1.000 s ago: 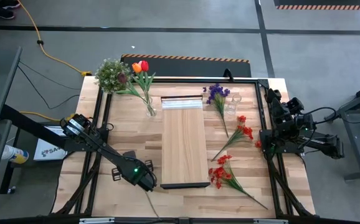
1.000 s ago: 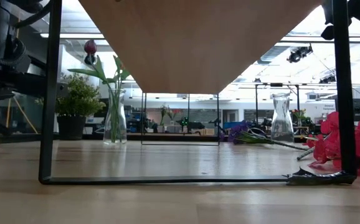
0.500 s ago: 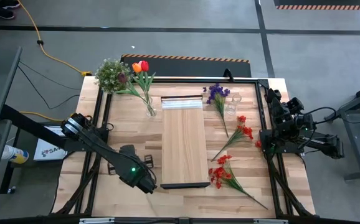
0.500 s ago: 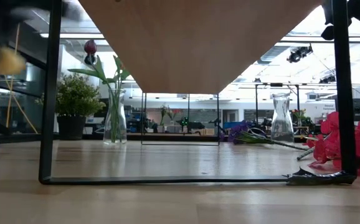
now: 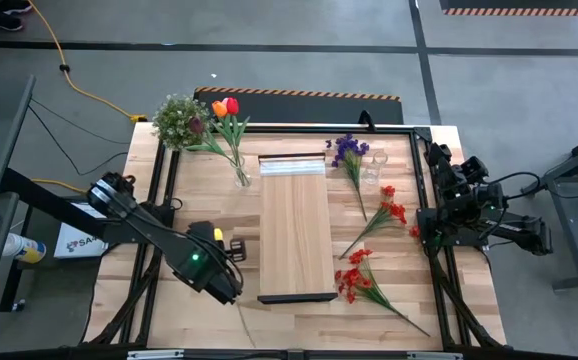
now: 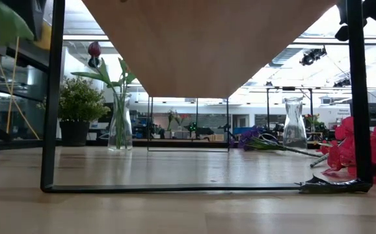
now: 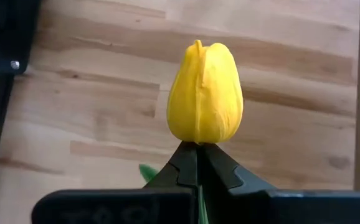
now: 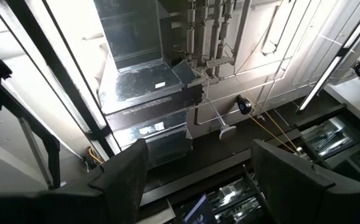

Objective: Pick and place flowers into a vace then onto a shelf
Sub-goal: Put the yellow flower into the left transparent vase

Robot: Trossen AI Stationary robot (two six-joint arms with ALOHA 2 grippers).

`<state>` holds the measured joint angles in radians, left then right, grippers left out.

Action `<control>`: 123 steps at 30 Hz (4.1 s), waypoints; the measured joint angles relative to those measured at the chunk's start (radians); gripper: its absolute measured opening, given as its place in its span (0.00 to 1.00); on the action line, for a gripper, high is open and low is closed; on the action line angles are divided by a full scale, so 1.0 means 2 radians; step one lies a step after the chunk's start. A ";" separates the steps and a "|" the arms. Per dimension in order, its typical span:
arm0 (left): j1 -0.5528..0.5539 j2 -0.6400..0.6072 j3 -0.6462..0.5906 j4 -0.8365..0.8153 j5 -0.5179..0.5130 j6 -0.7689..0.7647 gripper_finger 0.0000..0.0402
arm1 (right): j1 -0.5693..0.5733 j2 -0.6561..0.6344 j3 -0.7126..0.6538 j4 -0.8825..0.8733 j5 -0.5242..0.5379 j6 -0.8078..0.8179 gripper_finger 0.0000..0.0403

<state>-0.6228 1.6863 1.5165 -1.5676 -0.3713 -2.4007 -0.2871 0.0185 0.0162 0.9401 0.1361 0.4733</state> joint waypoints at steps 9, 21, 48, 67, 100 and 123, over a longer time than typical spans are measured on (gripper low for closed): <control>0.000 -0.038 0.067 -0.003 -0.034 0.076 0.09 | 0.000 0.000 0.000 0.000 0.005 -0.001 0.67; 0.001 -0.041 0.251 -0.002 -0.283 0.285 0.09 | 0.000 0.000 0.000 0.000 0.005 -0.005 0.67; 0.230 -0.040 0.283 -0.002 -0.590 0.694 0.09 | 0.000 0.000 0.000 0.000 0.008 -0.005 0.67; 0.355 -0.032 0.123 0.000 -0.599 0.584 0.09 | 0.000 0.000 0.000 0.001 0.129 -0.097 0.67; 0.374 -0.038 0.149 0.002 -0.601 0.598 0.09 | 0.000 0.000 0.000 -0.002 0.169 -0.134 0.67; 0.374 -0.032 0.105 0.022 -0.600 0.607 0.09 | 0.000 0.000 0.000 -0.002 0.180 -0.137 0.67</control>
<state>0.1249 1.6215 1.7271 -1.5228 -1.5703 -1.1859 -0.2872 0.0183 0.0162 0.9360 0.4963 0.1988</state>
